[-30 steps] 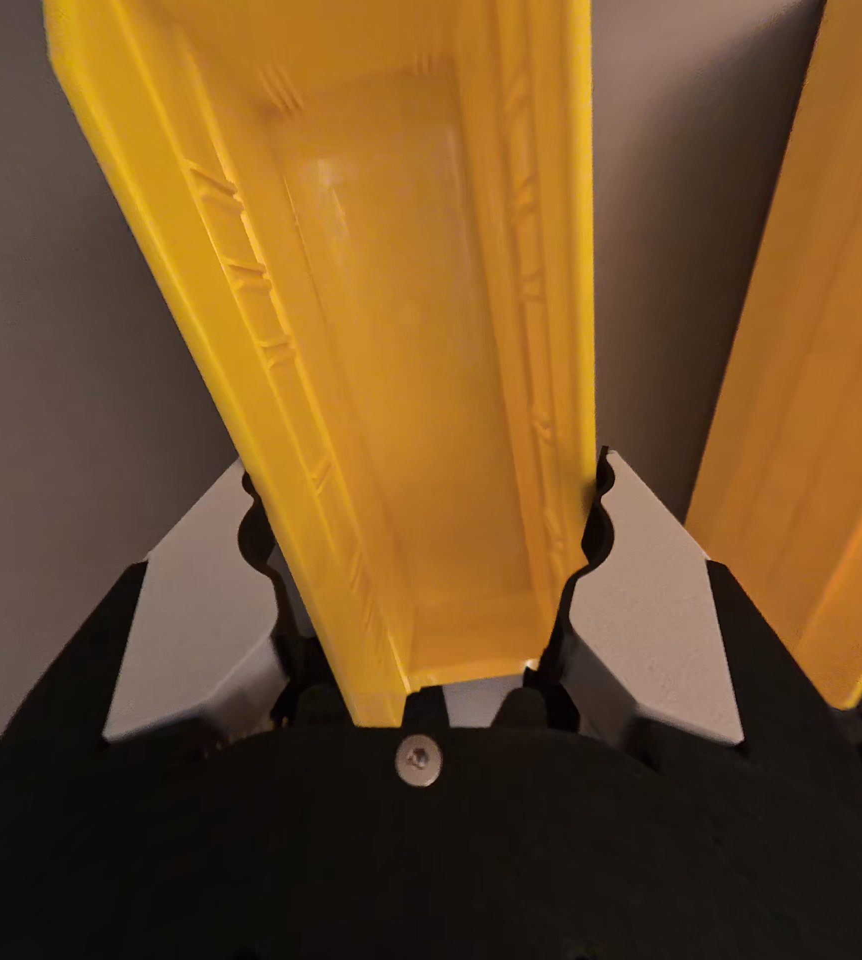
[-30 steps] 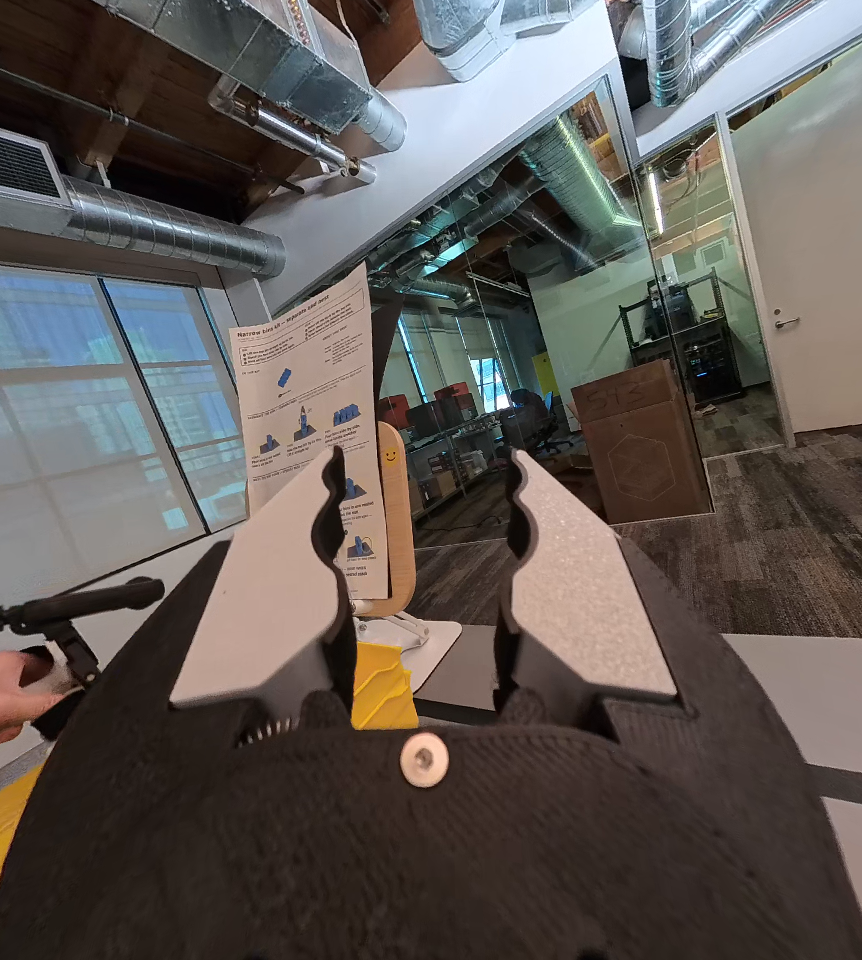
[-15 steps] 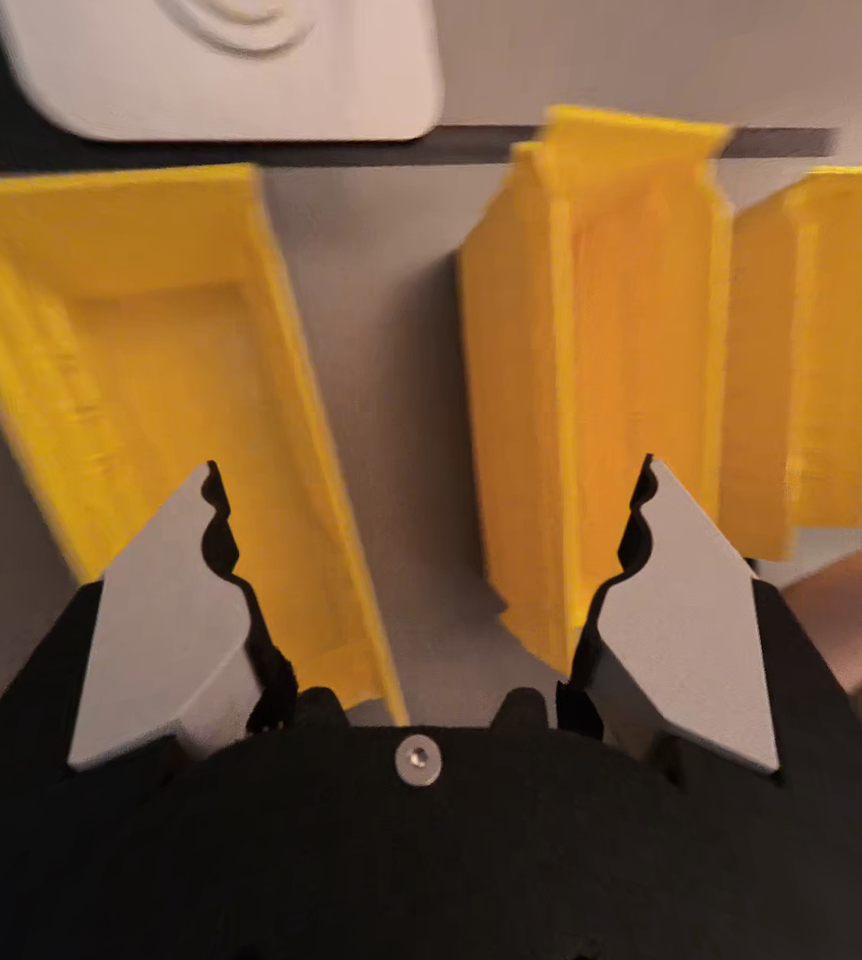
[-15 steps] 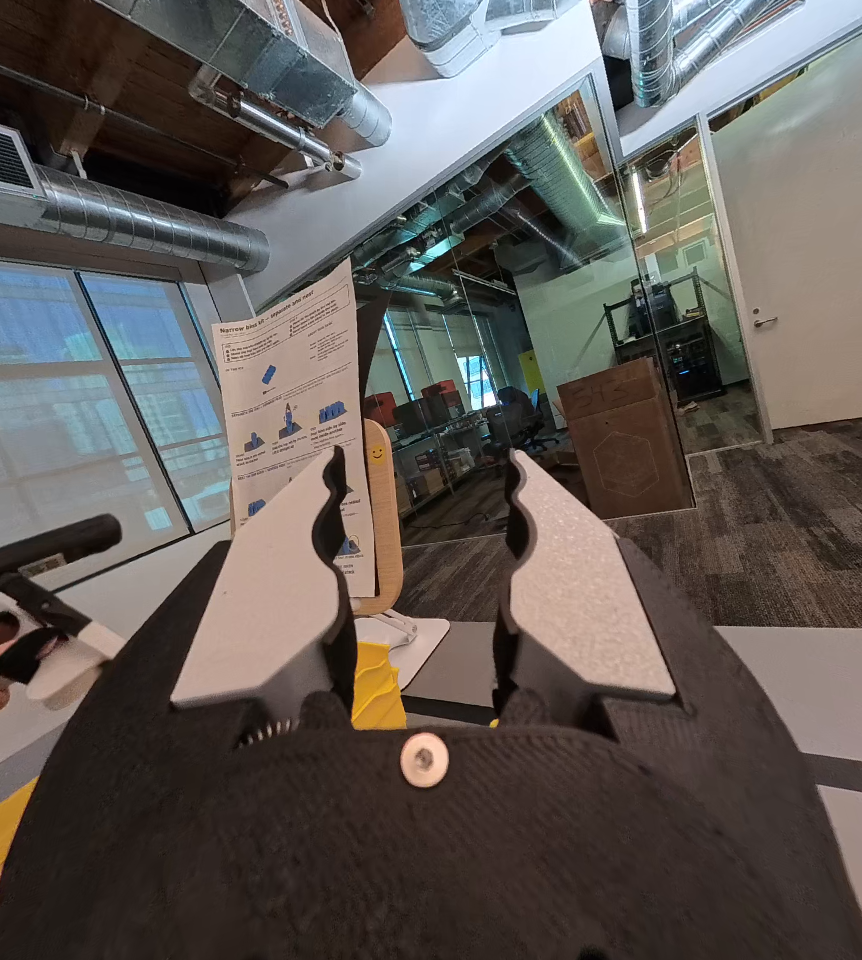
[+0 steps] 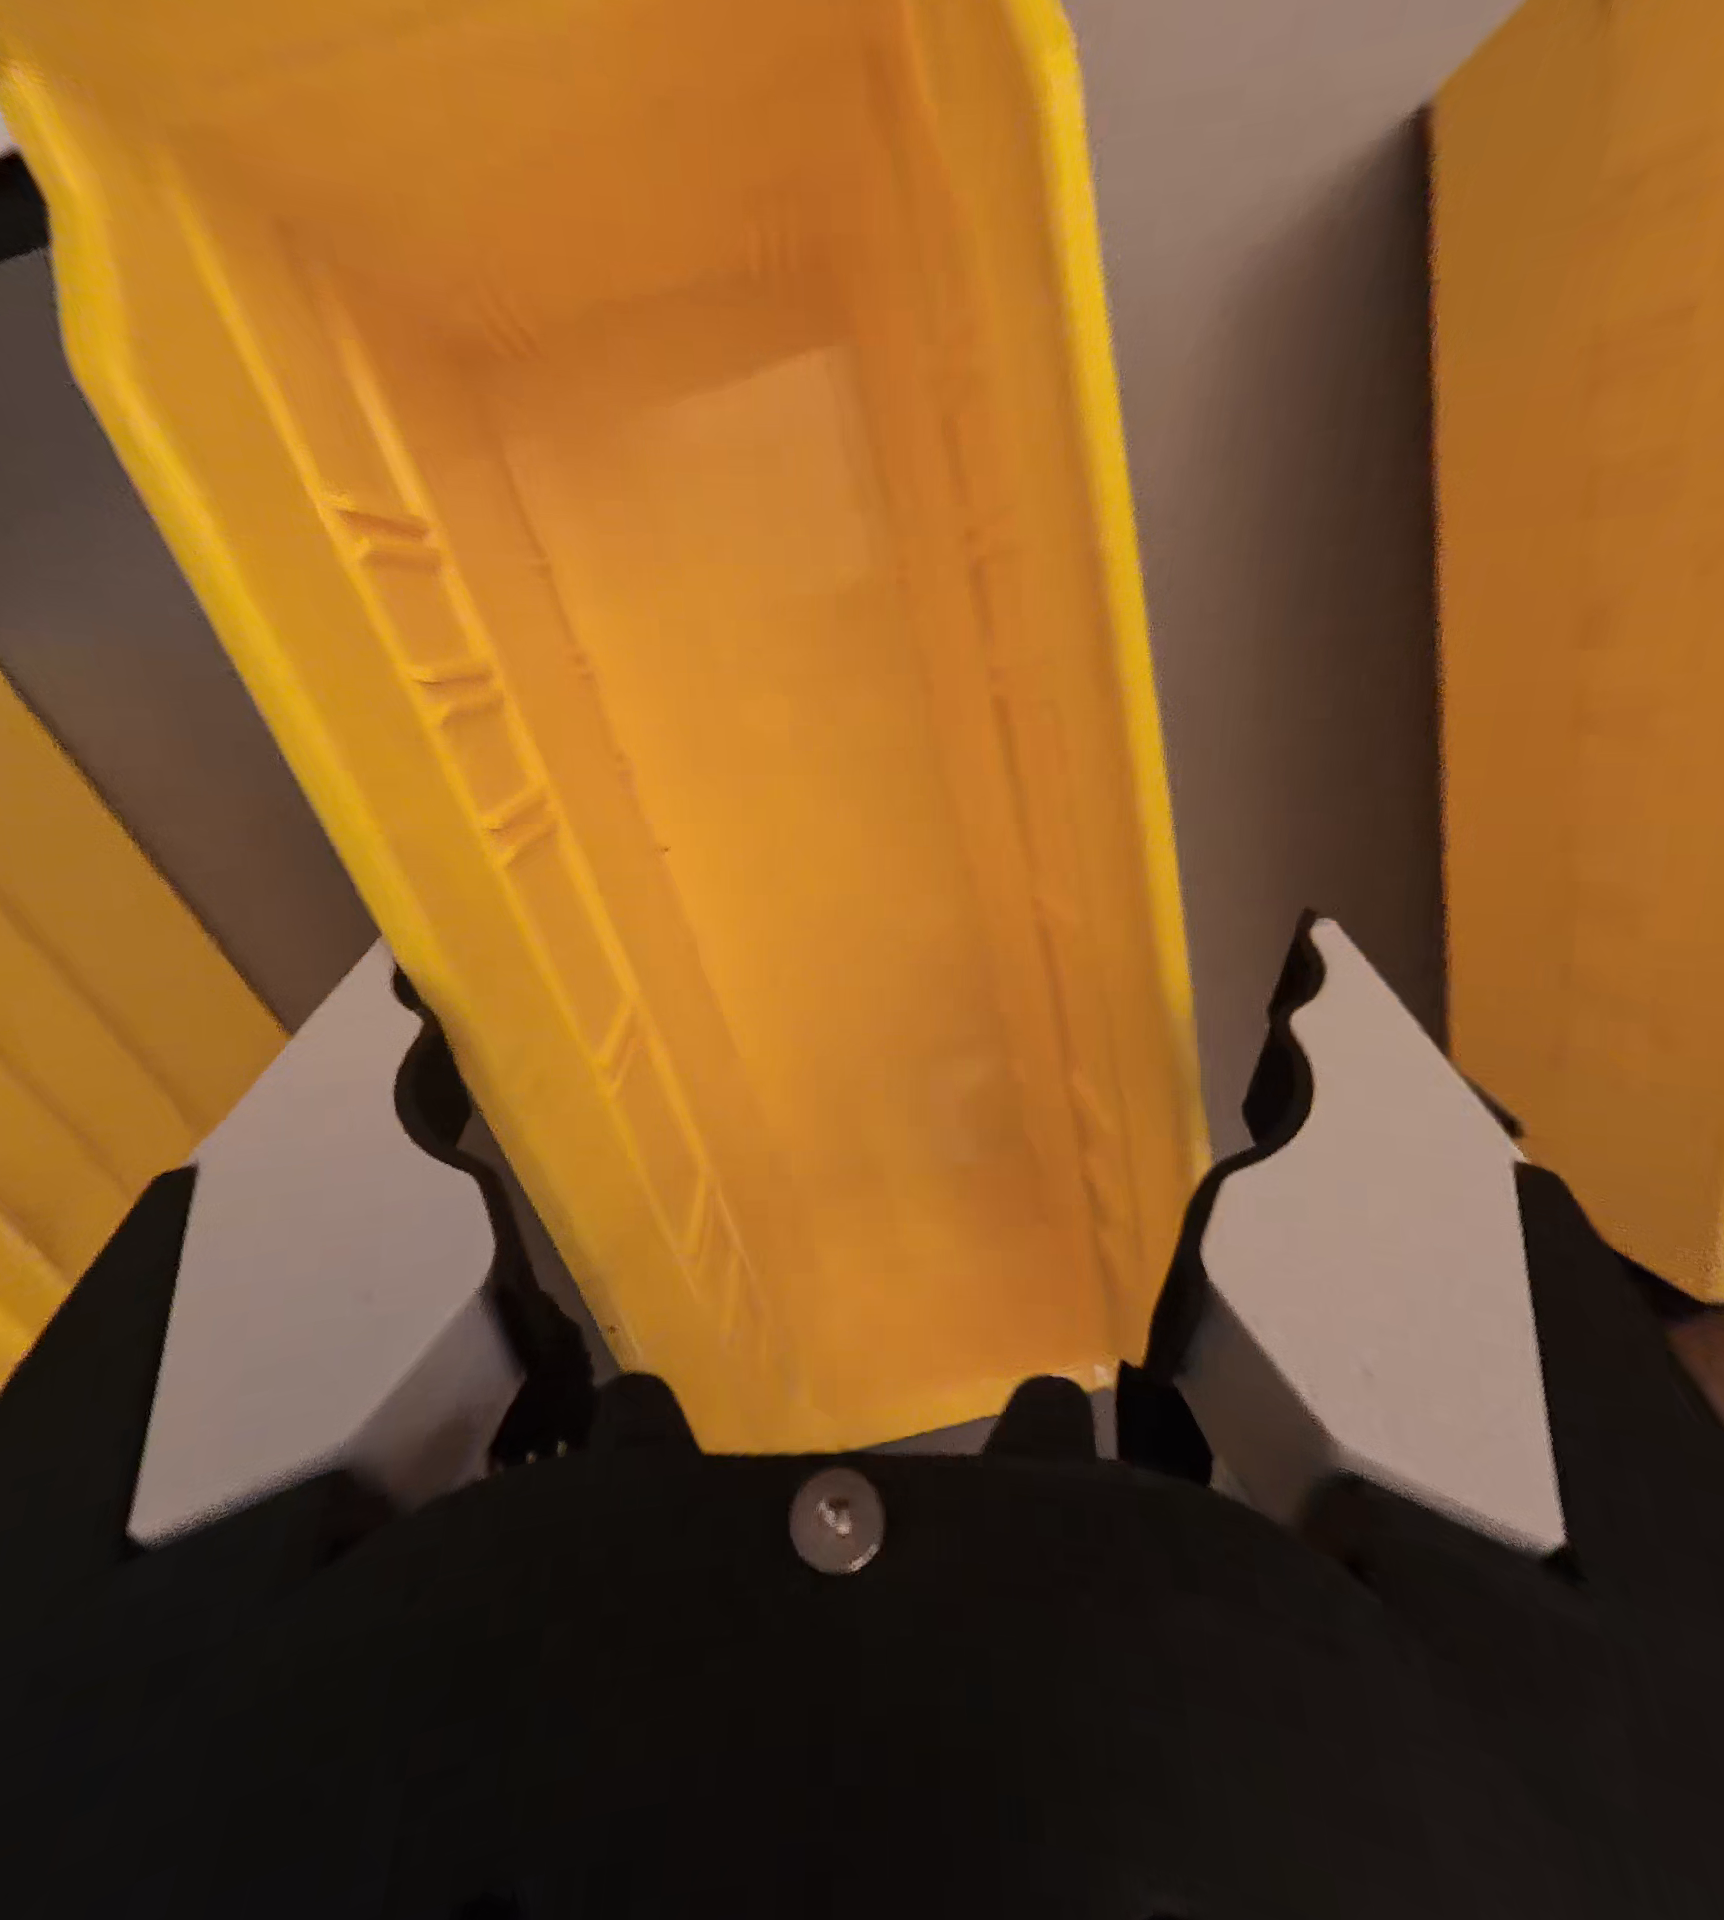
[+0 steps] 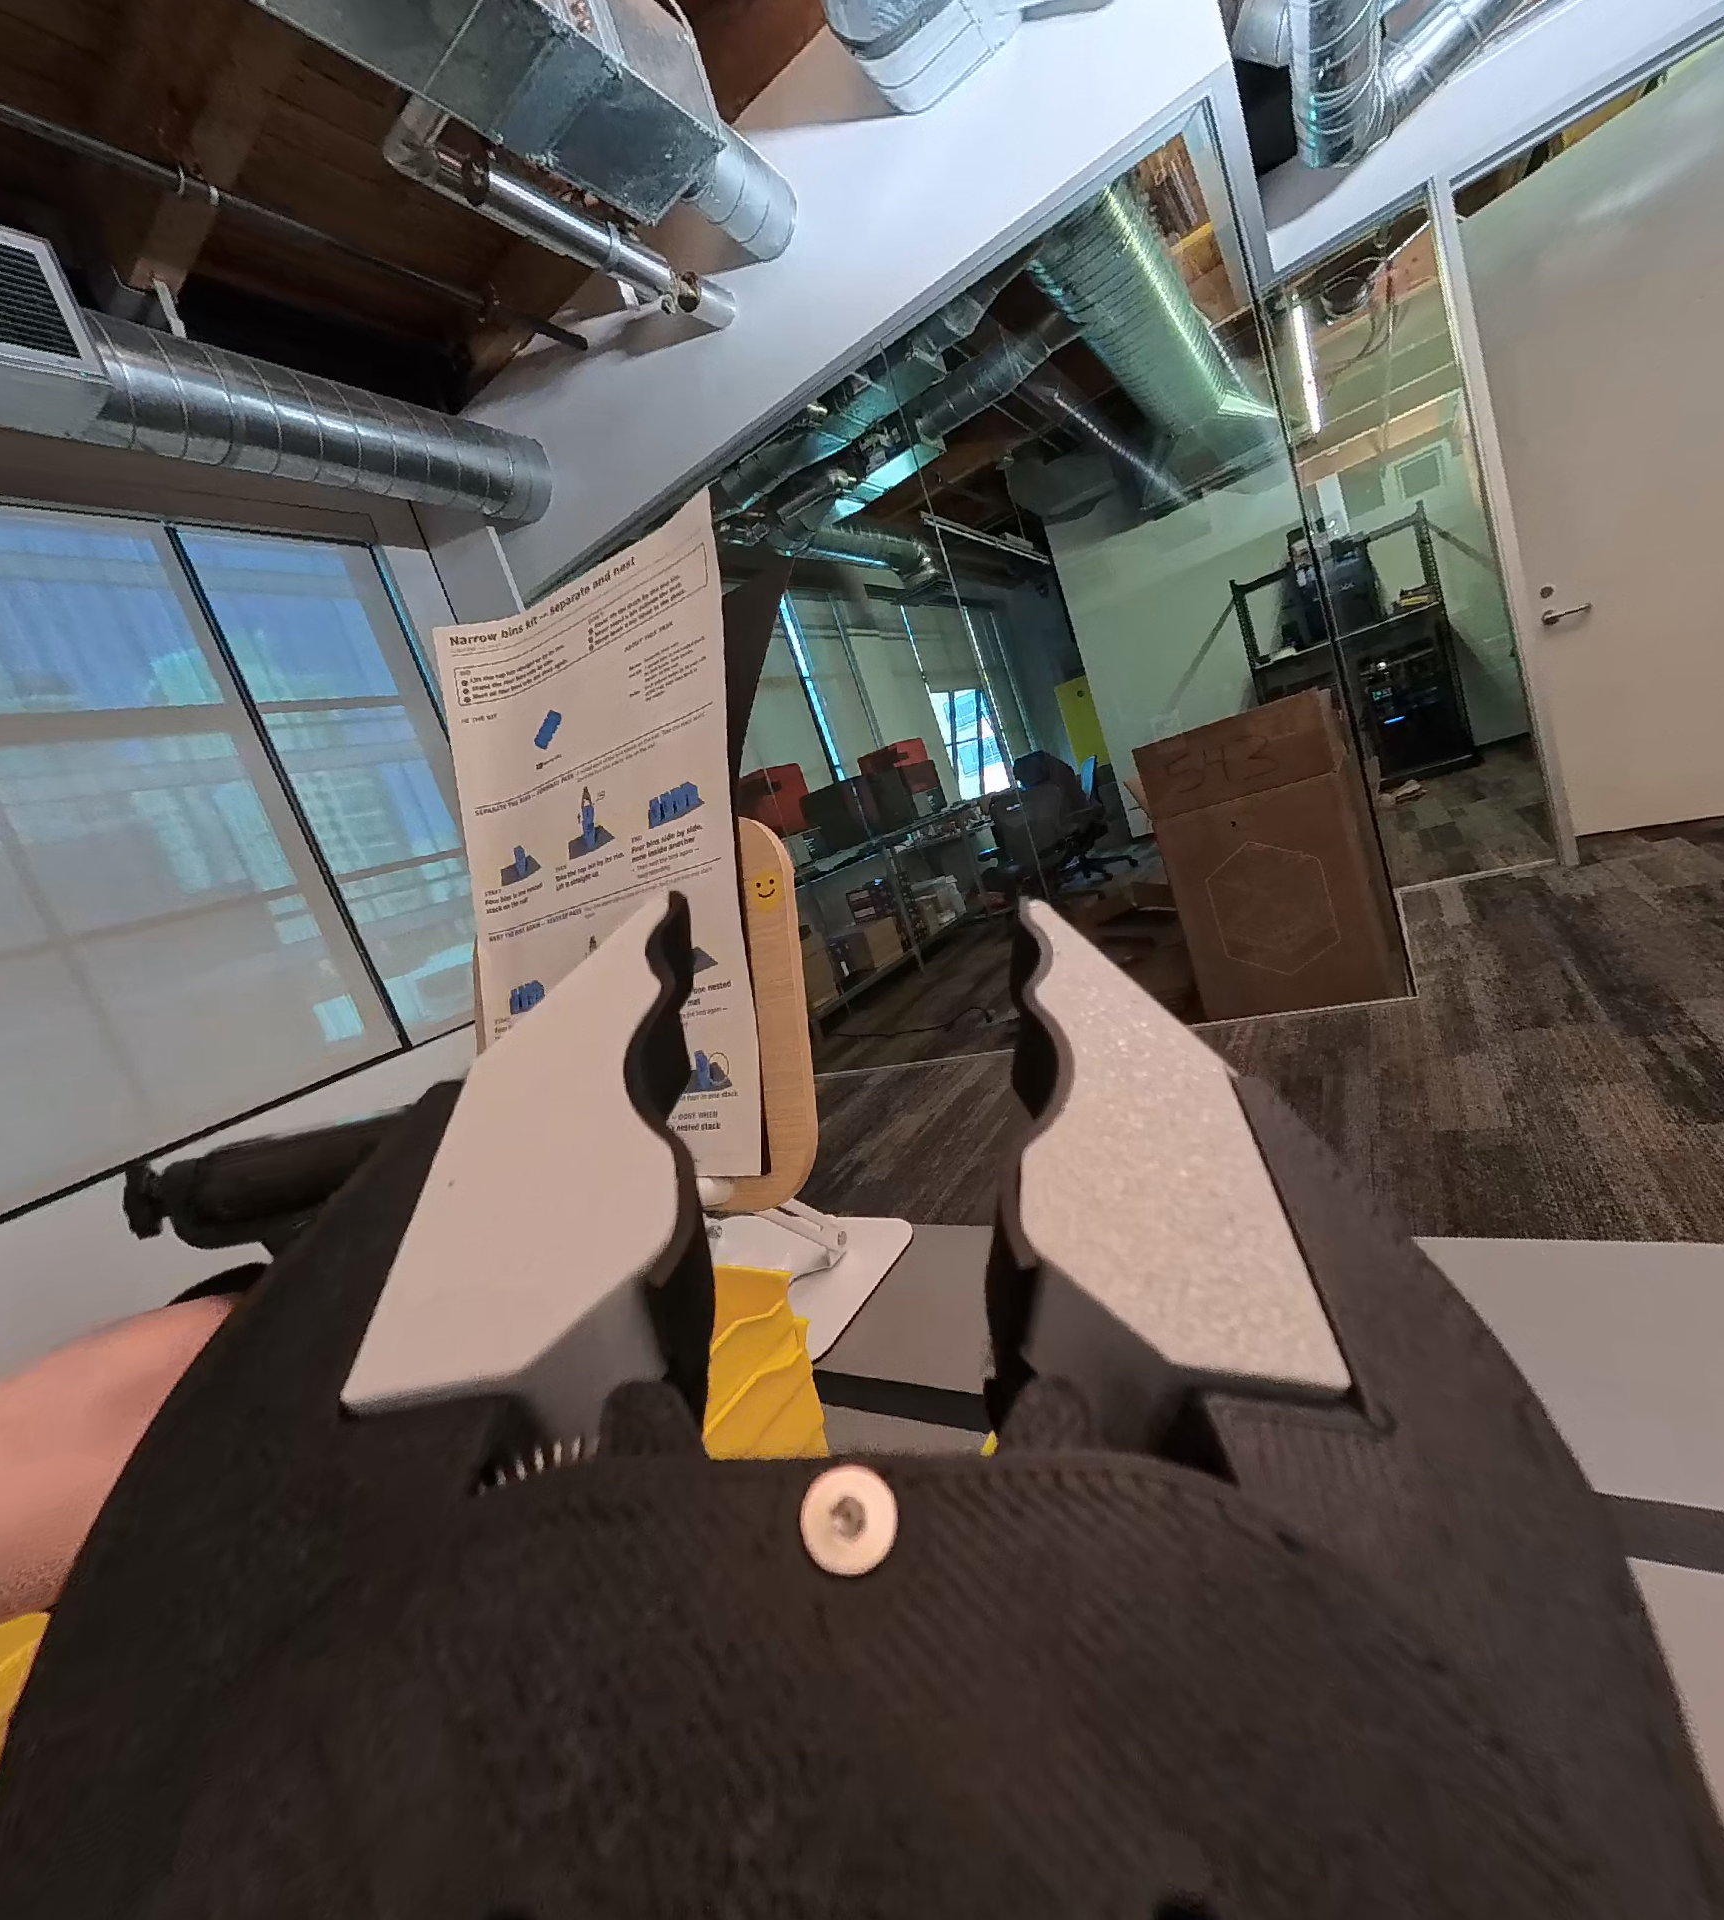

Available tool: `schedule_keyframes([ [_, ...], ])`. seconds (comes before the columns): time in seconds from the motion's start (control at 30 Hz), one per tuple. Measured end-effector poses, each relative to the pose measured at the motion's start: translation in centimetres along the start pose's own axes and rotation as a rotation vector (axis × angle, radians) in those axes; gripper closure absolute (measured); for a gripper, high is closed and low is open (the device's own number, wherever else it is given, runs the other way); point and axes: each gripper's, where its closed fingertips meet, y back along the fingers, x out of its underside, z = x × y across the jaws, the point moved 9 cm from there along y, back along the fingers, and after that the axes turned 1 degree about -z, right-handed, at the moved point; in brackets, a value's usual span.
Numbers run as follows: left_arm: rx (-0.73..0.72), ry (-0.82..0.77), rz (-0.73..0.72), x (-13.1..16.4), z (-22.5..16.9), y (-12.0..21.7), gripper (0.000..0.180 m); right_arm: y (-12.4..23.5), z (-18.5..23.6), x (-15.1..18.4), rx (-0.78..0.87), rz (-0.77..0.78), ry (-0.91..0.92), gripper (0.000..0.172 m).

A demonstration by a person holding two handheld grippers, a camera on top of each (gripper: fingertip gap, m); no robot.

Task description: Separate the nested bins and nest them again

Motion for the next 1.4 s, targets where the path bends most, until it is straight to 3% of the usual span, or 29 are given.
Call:
schedule_keyframes([
  [0.07, -0.069, -0.021, 0.02, 0.0, 0.1, -0.2, 0.039, 0.0, -0.1, 0.1, -0.002, 0.007, -0.008, 0.111],
  [0.33, -0.076, -0.026, 0.036, 0.0, 0.1, 0.2, 0.055, 0.5, -0.8, -0.4, -0.003, -0.023, -0.054, 0.111],
  [1.07, -0.098, -0.063, 0.065, 0.4, 0.0, 3.7, 0.055, 0.2, -0.6, -0.1, -0.027, -0.013, -0.052, 0.112],
  [1.23, -0.112, -0.081, 0.07, 0.7, 0.4, 6.3, 0.056, 0.0, -0.5, 0.1, -0.026, -0.003, -0.047, 0.112],
  [1.4, -0.093, -0.093, -0.037, 1.5, 1.4, 10.8, 0.056, 0.0, -0.5, 0.1, -0.022, 0.003, -0.041, 0.112],
])
